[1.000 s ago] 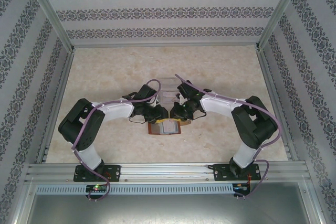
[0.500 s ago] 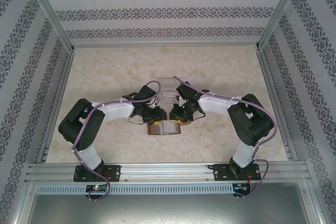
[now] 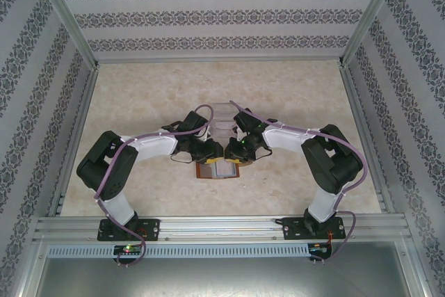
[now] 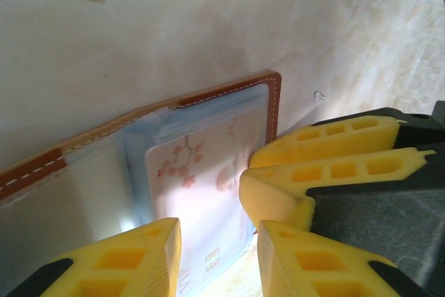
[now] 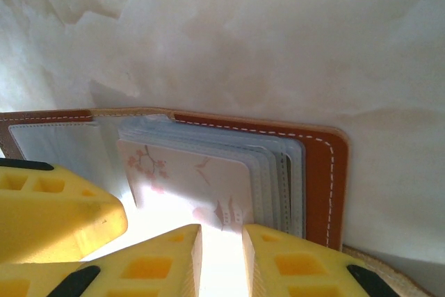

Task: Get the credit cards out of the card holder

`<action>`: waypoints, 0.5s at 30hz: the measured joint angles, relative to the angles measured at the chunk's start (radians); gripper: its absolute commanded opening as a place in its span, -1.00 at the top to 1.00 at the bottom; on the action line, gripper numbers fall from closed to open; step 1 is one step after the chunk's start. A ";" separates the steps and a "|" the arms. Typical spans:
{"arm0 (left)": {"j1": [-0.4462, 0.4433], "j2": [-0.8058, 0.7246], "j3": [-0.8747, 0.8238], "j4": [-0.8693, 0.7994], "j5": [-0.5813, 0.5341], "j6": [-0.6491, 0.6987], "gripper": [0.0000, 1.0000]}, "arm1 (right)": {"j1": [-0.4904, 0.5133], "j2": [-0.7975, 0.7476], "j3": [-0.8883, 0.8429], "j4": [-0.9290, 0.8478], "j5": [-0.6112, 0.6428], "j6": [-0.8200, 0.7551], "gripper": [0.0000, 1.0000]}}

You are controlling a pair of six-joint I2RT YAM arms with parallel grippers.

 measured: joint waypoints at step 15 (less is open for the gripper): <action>0.000 0.039 0.000 0.004 0.023 -0.006 0.31 | 0.000 0.001 0.000 -0.007 0.001 -0.004 0.50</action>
